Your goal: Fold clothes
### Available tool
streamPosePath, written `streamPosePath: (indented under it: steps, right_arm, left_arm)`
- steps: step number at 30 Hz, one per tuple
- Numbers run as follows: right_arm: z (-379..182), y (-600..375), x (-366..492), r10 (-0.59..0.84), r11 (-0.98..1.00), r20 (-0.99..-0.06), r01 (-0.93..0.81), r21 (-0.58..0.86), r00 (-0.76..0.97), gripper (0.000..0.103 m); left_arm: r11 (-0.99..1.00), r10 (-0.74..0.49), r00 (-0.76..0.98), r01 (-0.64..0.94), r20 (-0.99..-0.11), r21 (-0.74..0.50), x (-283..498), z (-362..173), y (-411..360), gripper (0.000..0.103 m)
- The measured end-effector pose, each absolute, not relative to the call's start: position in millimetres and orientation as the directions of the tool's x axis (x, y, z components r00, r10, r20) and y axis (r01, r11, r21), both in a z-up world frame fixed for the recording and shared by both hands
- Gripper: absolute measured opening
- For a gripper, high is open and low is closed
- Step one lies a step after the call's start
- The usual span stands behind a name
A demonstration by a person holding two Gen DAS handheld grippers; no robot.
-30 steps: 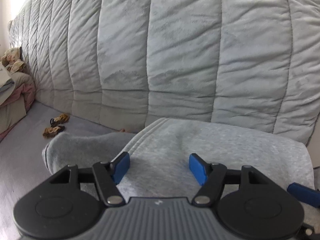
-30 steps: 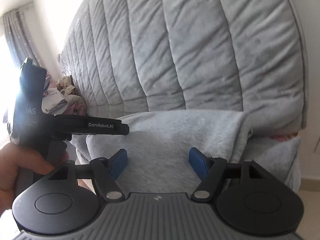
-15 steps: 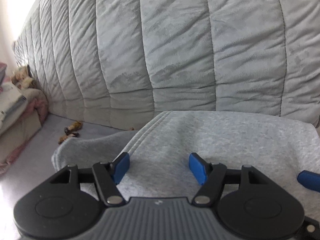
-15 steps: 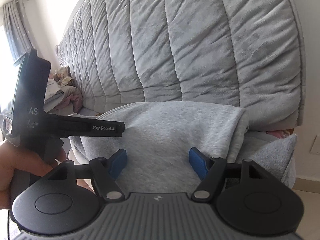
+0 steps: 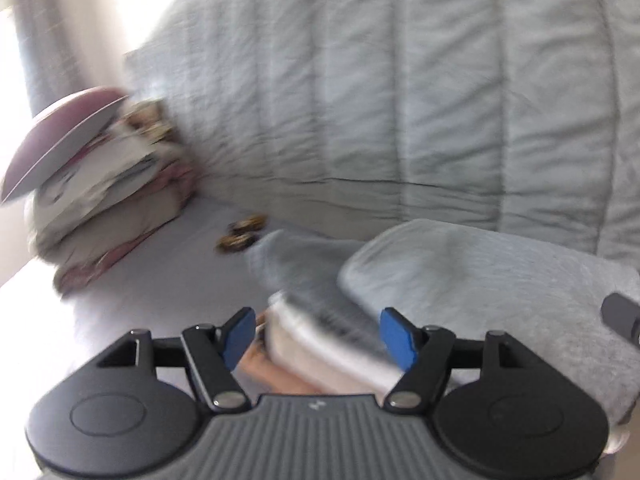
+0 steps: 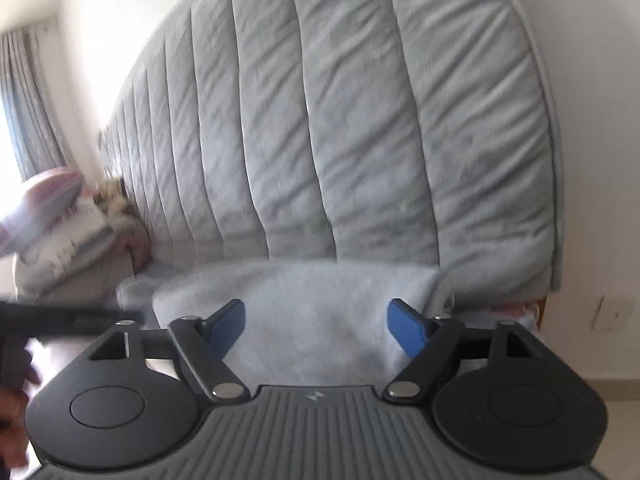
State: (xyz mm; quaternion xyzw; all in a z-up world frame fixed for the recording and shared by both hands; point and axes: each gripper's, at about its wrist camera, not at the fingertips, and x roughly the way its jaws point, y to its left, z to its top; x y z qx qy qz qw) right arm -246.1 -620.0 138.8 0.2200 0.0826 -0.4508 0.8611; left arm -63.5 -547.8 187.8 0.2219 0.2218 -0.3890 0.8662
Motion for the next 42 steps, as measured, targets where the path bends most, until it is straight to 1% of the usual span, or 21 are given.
streamPosePath:
  steps: [1, 2, 4, 8, 10, 13, 16, 18, 20, 22, 23, 27, 29, 31, 33, 37, 39, 42]
  right_arm:
    - [140, -616, -244, -0.743, 0.504, -0.331, 0.812, 0.294, 0.581, 0.092]
    - [141, -612, -243, -0.747, 0.511, -0.322, 0.812, 0.284, 0.582, 0.093]
    - [141, -602, -237, -0.735, 0.543, -0.312, 0.798, 0.262, 0.602, 0.094]
    - [145, -575, -222, -0.689, 0.627, -0.266, 0.739, 0.247, 0.674, 0.095]
    - [150, -556, -214, -0.669, 0.668, -0.227, 0.707, 0.234, 0.708, 0.096]
    - [154, -519, -198, -0.608, 0.757, -0.181, 0.633, 0.159, 0.773, 0.1]
    - [150, -476, -182, -0.503, 0.851, -0.175, 0.521, 0.07, 0.846, 0.101]
    - [143, -443, -170, -0.411, 0.907, -0.201, 0.422, 0.009, 0.889, 0.102]
    - [136, -408, -159, -0.299, 0.954, -0.242, 0.293, -0.061, 0.923, 0.101]
    - [129, -377, -150, -0.221, 0.974, -0.27, 0.197, -0.115, 0.937, 0.101]
    - [125, -363, -145, -0.193, 0.98, -0.288, 0.169, -0.107, 0.938, 0.102]
    - [108, -318, -123, 0.007, 0.998, -0.44, 0.023, 0.062, 0.898, 0.102]
    - [104, -287, -118, 0.068, 0.998, -0.48, -0.053, 0.044, 0.875, 0.102]
    - [104, -260, -117, 0.096, 0.994, -0.486, -0.106, 0.008, 0.869, 0.102]
    - [106, -240, -113, 0.117, 0.991, -0.508, -0.13, 0.011, 0.853, 0.102]
    - [95, -213, -104, 0.158, 0.987, -0.628, -0.127, 0.094, 0.762, 0.102]
    - [84, -202, -99, 0.121, 0.993, -0.694, -0.09, 0.082, 0.709, 0.102]
    - [65, -186, -89, 0.131, 0.991, -0.762, -0.102, 0.086, 0.634, 0.102]
  left_arm:
    - [0.619, -0.568, 0.617, 0.757, -0.545, 0.211, -65, 188, -533, 0.085]
    - [0.639, -0.56, 0.634, 0.74, -0.533, 0.21, -66, 188, -517, 0.086]
    - [0.678, -0.532, 0.671, 0.703, -0.516, 0.215, -67, 184, -484, 0.087]
    - [0.763, -0.467, 0.679, 0.633, -0.567, 0.13, -61, 170, -410, 0.087]
    - [0.81, -0.418, 0.725, 0.571, -0.547, 0.137, -64, 168, -370, 0.087]
    - [0.875, -0.344, 0.784, 0.468, -0.518, 0.128, -68, 167, -311, 0.087]
    - [0.923, -0.285, 0.819, 0.375, -0.497, 0.089, -71, 170, -249, 0.088]
    - [0.937, -0.24, 0.842, 0.33, -0.483, 0.111, -76, 168, -215, 0.091]
    - [0.948, -0.196, 0.858, 0.29, -0.474, 0.132, -82, 166, -182, 0.091]
    - [0.962, -0.162, 0.865, 0.245, -0.475, 0.119, -86, 162, -151, 0.091]
    - [0.968, -0.147, 0.866, 0.225, -0.479, 0.111, -88, 160, -136, 0.091]
    - [0.982, -0.098, 0.86, 0.167, -0.501, 0.094, -90, 148, -88, 0.091]
    - [0.985, -0.071, 0.859, 0.14, -0.507, 0.1, -91, 141, -68, 0.091]
    - [0.988, -0.052, 0.843, 0.121, -0.536, 0.094, -86, 132, -51, 0.092]
    - [0.993, -0.036, 0.824, 0.094, -0.565, 0.075, -80, 122, -34, 0.092]
    - [0.994, -0.007, 0.8, 0.073, -0.6, 0.085, -69, 104, -15, 0.092]
    - [0.995, -0.002, 0.791, 0.066, -0.612, 0.081, -65, 98, -6, 0.092]
    - [0.995, 0.003, 0.765, 0.064, -0.644, 0.081, -54, 86, 0, 0.093]
